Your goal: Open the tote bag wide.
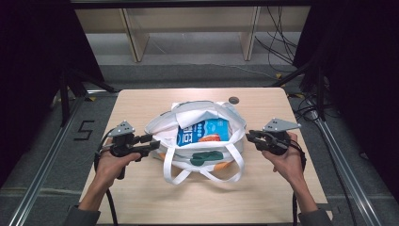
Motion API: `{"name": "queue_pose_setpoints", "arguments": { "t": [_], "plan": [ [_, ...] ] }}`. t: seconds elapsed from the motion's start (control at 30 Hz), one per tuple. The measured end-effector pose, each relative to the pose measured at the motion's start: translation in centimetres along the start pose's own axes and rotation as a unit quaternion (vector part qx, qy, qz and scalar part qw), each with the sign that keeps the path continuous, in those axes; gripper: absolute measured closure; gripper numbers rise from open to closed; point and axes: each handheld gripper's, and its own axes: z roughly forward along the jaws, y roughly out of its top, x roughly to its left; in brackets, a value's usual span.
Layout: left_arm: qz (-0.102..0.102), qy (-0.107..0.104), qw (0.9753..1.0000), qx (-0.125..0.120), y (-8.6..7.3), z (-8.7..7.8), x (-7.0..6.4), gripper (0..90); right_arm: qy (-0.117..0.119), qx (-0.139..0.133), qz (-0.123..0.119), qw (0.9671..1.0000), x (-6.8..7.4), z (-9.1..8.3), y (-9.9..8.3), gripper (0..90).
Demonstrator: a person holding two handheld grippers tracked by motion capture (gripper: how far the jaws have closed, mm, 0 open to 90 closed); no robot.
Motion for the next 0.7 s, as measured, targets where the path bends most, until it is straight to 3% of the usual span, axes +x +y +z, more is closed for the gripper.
{"name": "queue_pose_setpoints", "arguments": {
  "t": [0.03, 0.07, 0.1, 0.13, 0.5, 0.57, 0.7],
  "plan": [
    [-0.002, 0.001, 1.0, 0.003, 0.0, -0.1, -0.1, 49.9, 0.002, 0.0, -0.009, 1.0, -0.1, 0.0, 0.0, 74.4],
    [-0.005, -0.002, 1.0, 0.002, -0.1, -0.1, -0.2, 49.7, 0.001, -0.001, -0.002, 1.0, 0.0, 0.0, -0.1, 73.8],
    [0.005, -0.003, 1.0, 0.002, -0.1, -0.1, -0.2, 49.6, 0.001, 0.002, 0.0, 1.0, 0.0, -0.1, -0.2, 73.1],
    [0.0, -0.003, 1.0, 0.0, -0.2, -0.1, -0.4, 49.0, -0.001, -0.004, -0.01, 0.9999, -0.2, -0.1, -0.2, 71.8],
    [0.019, -0.011, 0.9997, 0.011, -0.3, -0.1, -1.7, 39.8, 0.001, 0.006, 0.008, 0.9999, 0.3, -0.2, -1.0, 58.1],
    [0.016, -0.013, 0.9997, 0.013, -0.5, 0.0, -2.0, 38.6, -0.003, -0.001, -0.005, 1.0, 0.1, -0.1, -1.0, 54.7],
    [0.022, -0.014, 0.9996, 0.011, -0.6, 0.0, -2.5, 36.8, -0.003, 0.0, -0.002, 1.0, 0.3, -0.3, -1.2, 51.5]
  ]
}}
